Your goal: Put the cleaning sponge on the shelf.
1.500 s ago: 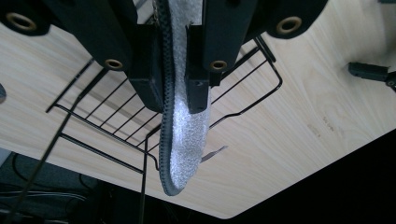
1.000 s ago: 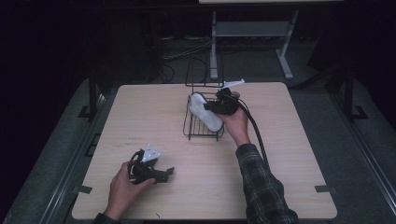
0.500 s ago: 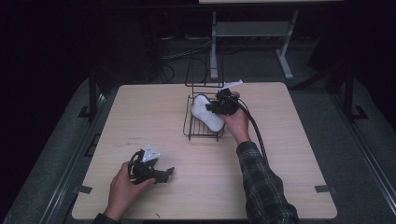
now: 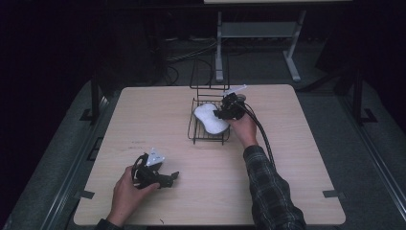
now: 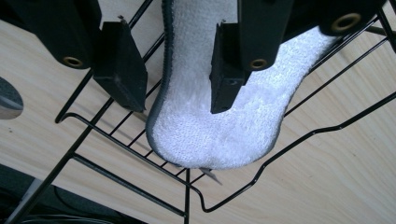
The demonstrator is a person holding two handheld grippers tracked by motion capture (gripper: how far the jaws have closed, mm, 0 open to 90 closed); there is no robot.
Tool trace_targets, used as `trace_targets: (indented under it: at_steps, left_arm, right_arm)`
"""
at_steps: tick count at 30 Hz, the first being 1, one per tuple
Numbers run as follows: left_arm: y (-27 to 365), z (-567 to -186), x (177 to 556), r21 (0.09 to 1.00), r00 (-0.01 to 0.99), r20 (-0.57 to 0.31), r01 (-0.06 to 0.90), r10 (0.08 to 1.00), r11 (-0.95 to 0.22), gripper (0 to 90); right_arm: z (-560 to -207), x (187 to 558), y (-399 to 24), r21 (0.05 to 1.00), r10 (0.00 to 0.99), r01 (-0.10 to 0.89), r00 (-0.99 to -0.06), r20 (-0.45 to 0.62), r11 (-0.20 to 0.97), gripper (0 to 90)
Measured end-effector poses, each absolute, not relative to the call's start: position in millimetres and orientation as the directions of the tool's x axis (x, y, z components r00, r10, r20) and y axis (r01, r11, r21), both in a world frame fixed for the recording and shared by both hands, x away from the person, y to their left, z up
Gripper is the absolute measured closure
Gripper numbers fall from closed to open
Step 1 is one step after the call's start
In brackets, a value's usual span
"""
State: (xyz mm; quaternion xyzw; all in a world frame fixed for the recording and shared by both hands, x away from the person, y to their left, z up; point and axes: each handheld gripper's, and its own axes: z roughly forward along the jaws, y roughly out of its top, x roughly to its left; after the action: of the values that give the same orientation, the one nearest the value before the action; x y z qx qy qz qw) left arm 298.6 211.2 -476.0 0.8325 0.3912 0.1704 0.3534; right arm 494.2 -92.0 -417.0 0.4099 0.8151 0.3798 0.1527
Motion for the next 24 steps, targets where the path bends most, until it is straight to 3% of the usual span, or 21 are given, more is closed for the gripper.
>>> trace_targets:
  at_steps: [2,8,10,24]
  left_arm:
    - [211.2,-476.2,298.7,0.723,0.636,0.007,0.530,0.772,-0.443,12.4]
    - [211.3,-476.0,298.7,0.722,0.636,0.008,0.530,0.771,-0.445,12.4]
    - [211.2,-476.1,298.7,0.722,0.636,0.008,0.530,0.772,-0.445,12.4]
    - [211.2,-476.0,298.7,0.721,0.636,0.009,0.530,0.771,-0.446,12.4]
  right_arm:
    - [-413.6,491.3,-95.3,0.759,0.779,0.545,-0.622,0.080,0.357,58.7]
    - [-405.1,475.5,-114.2,0.774,0.777,0.532,-0.624,0.085,0.343,86.3]
    - [-406.3,470.1,-121.4,0.764,0.773,0.535,-0.630,0.077,0.360,90.0]
    - [-418.9,453.3,-123.4,0.745,0.742,0.533,-0.665,0.078,0.400,90.0]
